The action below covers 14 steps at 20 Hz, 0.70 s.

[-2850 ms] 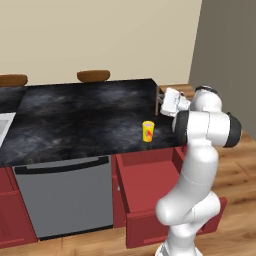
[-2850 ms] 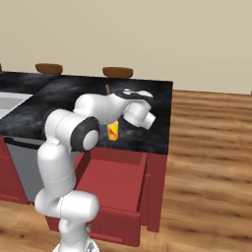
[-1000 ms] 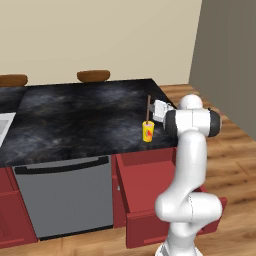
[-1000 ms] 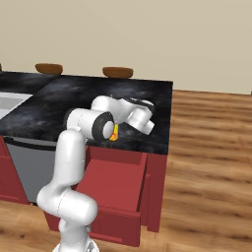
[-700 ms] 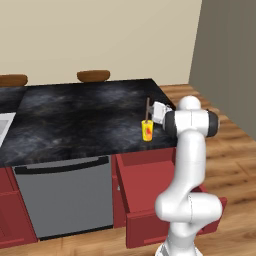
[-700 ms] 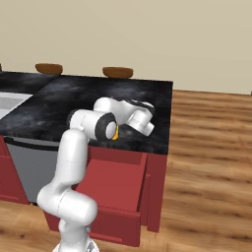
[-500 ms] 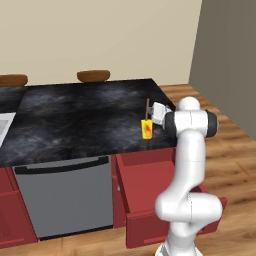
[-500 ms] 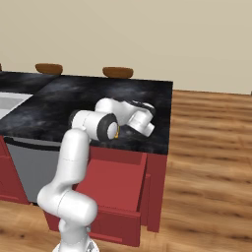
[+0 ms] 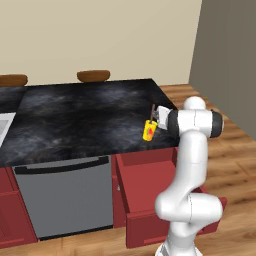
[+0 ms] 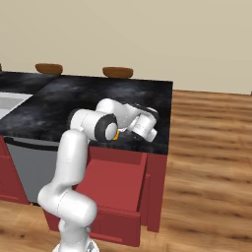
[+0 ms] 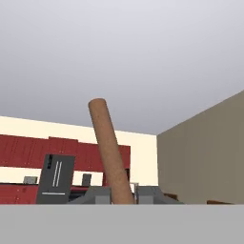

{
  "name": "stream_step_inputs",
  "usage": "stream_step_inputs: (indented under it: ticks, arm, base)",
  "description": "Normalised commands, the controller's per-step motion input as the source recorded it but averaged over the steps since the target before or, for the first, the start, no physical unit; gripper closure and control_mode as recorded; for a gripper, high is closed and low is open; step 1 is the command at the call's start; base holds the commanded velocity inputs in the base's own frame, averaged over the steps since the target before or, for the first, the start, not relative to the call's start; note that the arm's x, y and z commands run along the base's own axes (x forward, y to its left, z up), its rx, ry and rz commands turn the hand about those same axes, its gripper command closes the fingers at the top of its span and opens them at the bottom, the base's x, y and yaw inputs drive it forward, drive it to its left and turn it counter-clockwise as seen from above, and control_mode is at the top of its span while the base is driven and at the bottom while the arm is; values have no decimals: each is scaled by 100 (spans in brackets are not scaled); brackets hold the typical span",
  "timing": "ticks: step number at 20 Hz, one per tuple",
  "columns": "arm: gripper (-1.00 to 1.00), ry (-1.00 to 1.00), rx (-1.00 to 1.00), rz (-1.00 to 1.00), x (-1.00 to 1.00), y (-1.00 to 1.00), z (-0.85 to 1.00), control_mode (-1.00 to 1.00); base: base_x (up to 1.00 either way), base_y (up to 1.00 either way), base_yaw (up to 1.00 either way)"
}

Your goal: Pick up the straw from the right drawer and put it inside the smoothie cup.

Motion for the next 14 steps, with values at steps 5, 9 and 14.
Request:
stream_step_inputs:
  ticks: [5, 9, 14]
  arm:
    - [100, 2, 0, 0, -36, 0, 0, -100]
    - [100, 6, 0, 0, 0, 1, 0, -100]
    - [-100, 5, 0, 0, -3, 2, 0, -100]
  base:
    - [0, 0, 0]
    - [0, 0, 0]
    - [0, 0, 0]
